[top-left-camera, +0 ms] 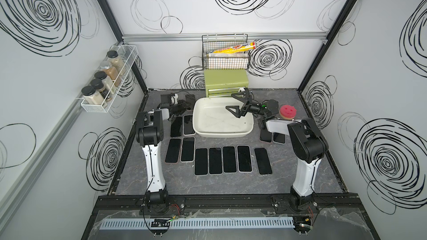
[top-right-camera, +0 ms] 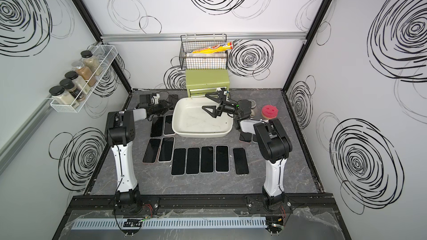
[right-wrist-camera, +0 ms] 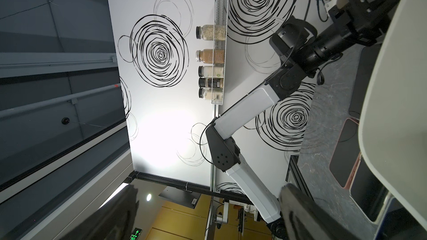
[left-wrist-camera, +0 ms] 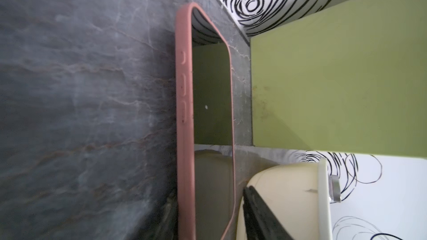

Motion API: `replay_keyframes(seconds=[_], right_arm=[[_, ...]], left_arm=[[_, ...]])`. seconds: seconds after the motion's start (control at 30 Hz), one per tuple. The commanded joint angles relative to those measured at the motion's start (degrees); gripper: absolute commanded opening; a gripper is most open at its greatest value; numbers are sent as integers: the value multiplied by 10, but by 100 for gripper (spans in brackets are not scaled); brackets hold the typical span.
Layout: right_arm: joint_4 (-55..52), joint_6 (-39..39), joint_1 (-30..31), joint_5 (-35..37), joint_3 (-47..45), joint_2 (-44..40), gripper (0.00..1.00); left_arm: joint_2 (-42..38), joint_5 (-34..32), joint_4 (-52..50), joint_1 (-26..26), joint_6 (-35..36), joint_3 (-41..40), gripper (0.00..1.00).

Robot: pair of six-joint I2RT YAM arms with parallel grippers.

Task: Take the phone out of the storage box
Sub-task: Place the phone at the center of the board, then reset both arms

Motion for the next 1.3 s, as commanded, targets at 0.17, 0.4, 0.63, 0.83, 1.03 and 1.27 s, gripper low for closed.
replay_keyframes(seconds=[0.17, 0.4, 0.63, 0.83, 1.03, 1.27], right_arm=[[-89, -89, -1, -10, 11, -43, 100], [-331, -302, -1, -16, 64, -77, 100], [-1054, -885, 5, 215, 352, -91, 100], [-995, -998, 5, 589, 207, -250, 100], [-695, -1124, -36, 873, -104, -433, 100], [-618, -1103, -127, 841, -259, -445, 100]], left_arm=[[-57, -40, -28, 18, -1, -4, 86], [-136, -28, -14, 20, -35, 14, 91], [-313, -65, -30, 14, 2, -29, 94], [-489, -237, -68, 7, 78, -139, 99], [-607, -359, -40, 5, 119, -289, 99], [-744, -479, 180, -14, 149, -592, 99]])
